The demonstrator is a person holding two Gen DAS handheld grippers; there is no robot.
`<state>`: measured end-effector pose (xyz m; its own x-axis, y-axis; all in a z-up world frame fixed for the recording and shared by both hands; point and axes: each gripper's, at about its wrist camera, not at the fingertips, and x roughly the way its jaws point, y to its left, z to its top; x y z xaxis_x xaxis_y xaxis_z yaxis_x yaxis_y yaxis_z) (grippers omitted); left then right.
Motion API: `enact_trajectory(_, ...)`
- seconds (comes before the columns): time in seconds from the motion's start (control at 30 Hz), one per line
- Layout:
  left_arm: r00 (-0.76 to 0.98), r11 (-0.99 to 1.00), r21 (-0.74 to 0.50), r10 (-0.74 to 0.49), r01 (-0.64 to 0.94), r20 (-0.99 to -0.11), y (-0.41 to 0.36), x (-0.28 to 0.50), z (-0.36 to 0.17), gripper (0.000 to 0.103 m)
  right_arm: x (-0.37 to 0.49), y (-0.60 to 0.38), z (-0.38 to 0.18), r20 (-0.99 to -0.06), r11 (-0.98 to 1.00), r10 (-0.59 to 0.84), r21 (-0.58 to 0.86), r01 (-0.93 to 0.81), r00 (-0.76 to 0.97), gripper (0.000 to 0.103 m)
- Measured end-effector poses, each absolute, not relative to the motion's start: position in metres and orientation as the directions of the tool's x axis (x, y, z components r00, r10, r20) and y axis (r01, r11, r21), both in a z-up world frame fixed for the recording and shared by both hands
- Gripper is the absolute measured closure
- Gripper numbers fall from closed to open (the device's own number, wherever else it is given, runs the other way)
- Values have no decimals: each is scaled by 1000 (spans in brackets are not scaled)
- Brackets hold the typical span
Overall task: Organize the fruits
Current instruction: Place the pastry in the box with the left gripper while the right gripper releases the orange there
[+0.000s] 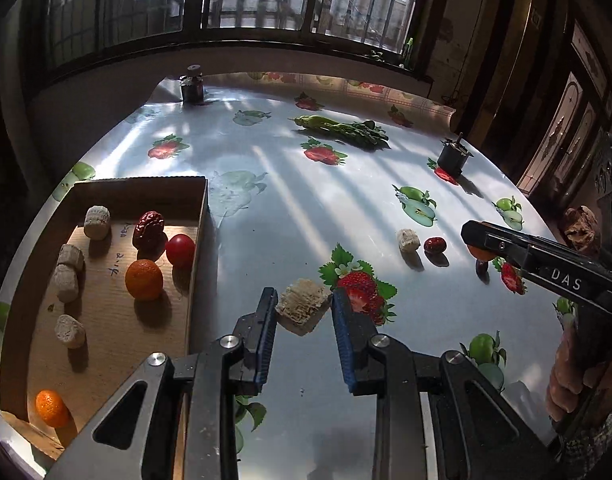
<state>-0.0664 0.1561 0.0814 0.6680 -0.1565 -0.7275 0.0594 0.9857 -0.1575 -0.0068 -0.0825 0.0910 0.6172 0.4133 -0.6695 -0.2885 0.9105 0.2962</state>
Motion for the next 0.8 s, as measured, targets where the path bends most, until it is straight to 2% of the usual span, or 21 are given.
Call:
enact_trajectory(0.2,654,979,-158,-34,-131,-756,247,-89,71,76,-33,17,101,-668,828,540,310,-468,513,71)
enact_trajectory(0.4,610,957,-162,20,-242,-793,300,-101,49,76,-54,113,91,-682,738,614,315,-597,398,71)
enact_trajectory(0.8,590,937,-201,7,-286,-807,327,-109,25,76,-29,178,50,-740,739,600,368,-565,303,69)
